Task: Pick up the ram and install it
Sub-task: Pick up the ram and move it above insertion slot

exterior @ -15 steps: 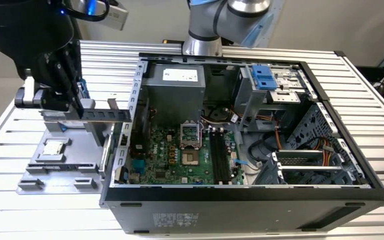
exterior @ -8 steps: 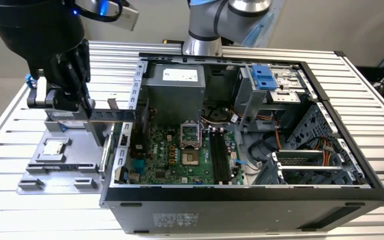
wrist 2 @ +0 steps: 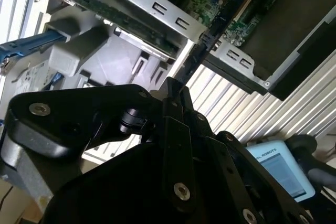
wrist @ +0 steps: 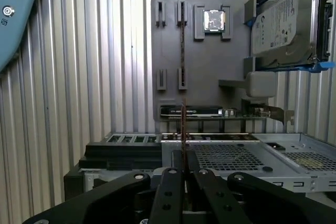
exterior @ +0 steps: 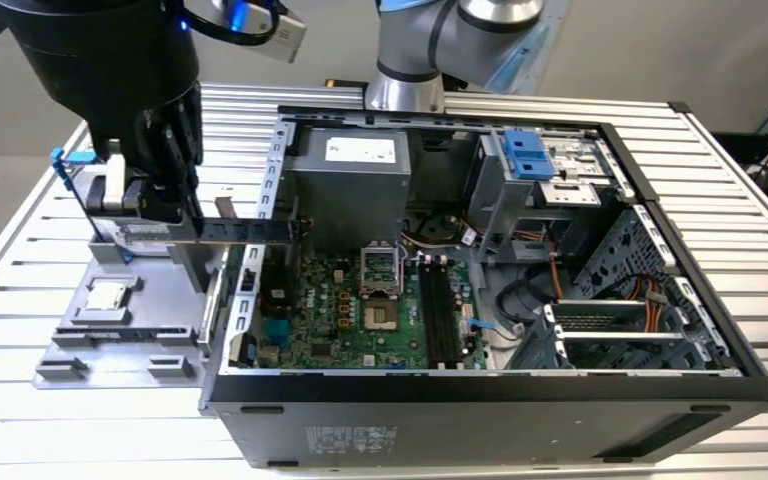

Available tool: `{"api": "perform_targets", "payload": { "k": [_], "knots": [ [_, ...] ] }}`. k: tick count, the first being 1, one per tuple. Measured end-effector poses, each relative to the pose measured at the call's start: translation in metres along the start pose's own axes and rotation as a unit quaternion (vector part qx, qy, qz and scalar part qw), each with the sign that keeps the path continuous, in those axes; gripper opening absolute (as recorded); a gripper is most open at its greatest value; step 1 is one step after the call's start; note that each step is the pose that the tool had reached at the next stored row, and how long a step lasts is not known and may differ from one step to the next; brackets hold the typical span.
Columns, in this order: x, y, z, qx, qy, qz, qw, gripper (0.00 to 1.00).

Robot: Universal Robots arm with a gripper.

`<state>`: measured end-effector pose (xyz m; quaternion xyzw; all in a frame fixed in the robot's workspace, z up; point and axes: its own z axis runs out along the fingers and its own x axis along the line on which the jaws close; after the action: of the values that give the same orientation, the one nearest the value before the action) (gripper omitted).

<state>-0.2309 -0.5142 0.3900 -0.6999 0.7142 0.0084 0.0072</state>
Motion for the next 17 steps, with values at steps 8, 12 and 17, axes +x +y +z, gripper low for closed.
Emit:
{"api": "perform_targets", "payload": {
  "k": [8,12,17],
  "knots": [
    [-0.0003,-0.0151,0.0,-0.0007,0.0,0.0,1.0,0.0],
    [-0.0004,-0.0226,0.0,-0.001,0.0,0.0,1.0,0.0],
    [-0.0006,-0.0316,-0.0001,-0.0015,0.0,0.0,1.0,0.0]
  ]
}}
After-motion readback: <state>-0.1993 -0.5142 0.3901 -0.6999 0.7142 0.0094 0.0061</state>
